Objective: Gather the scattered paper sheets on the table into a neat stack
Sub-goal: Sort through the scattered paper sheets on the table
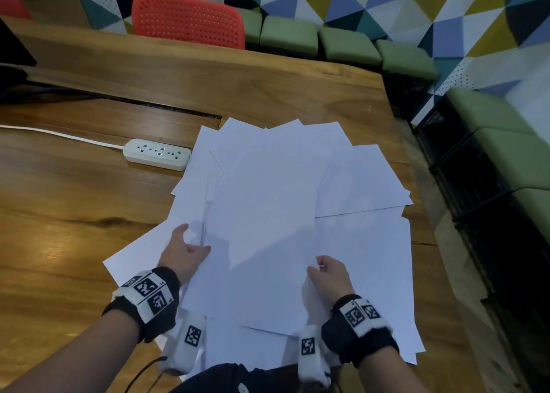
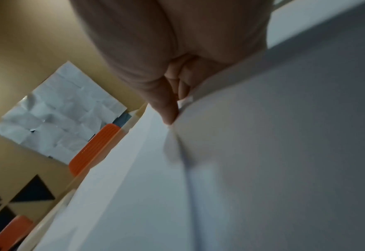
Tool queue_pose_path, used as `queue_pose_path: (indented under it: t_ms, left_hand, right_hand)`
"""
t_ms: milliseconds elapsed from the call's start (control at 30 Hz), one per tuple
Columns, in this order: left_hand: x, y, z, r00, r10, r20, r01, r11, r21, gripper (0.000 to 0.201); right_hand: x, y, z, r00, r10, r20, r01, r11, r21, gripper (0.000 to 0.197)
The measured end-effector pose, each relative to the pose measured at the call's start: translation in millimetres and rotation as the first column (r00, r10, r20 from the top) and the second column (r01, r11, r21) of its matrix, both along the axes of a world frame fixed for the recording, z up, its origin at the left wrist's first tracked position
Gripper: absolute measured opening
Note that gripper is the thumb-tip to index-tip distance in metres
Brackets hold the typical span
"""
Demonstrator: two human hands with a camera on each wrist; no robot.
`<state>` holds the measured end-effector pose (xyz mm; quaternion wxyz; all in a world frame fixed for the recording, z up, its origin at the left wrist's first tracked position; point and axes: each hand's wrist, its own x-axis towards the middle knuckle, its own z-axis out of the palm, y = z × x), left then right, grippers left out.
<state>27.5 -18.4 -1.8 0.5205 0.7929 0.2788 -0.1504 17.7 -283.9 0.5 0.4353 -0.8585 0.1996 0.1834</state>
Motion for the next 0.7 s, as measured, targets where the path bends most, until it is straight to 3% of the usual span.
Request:
queue_pose_path:
  t_ms: [133,167,233,267,333,433,500,700]
  left_hand:
    - [-7.0,-1.8,-2.8,0.986,-0.153,-0.065,0.159,0.983,0.093,0.044]
    - [-8.2,-1.4,-2.0,0.984,-0.164,-0.069,0.171,0.979,0.107,0.041]
    - [-10.5,0.9,1.9,0.985,-0.161,-0.058,0.166,0.981,0.1,0.037]
    - [-11.1,2.2,3.0,0.988,-0.15,-0.047,0.154,0.983,0.096,0.036]
    - [-13.3,4.8,6.2,0.991,-0.126,-0.037,0.128,0.987,0.092,0.036]
    - [-16.4,10.7,7.8,0.996,-0.079,-0.043,0.082,0.994,0.075,0.04]
    - [-18.0,15.4,8.1,0.998,-0.036,-0.058,0.038,0.998,0.043,0.037]
    - [-22.5,23.2,10.1,0.996,0.002,-0.085,-0.002,1.0,0.003,0.036]
  right_hand:
    - [-14.1,15.4,-12.0,0.97,0.204,-0.135,-0.2,0.979,0.049,0.034]
    - [-11.3,13.5,-14.8,0.981,0.156,-0.115,-0.15,0.987,0.058,0.03]
    - [5.5,5.1,-15.4,0.986,-0.154,-0.067,0.163,0.969,0.184,0.015]
    - [19.1,0.3,-13.0,0.944,-0.322,-0.076,0.33,0.906,0.264,0.01]
    - [51.3,-8.6,-4.3,0.855,-0.503,-0.124,0.513,0.787,0.343,0.008]
    - [89.9,-16.9,6.6,0.783,-0.582,-0.219,0.62,0.702,0.351,0.019]
    - [103.1,-18.2,7.8,0.757,-0.602,-0.253,0.651,0.663,0.37,0.016]
    - [119.6,-17.4,3.2,0.749,-0.602,-0.275,0.66,0.649,0.378,0.022]
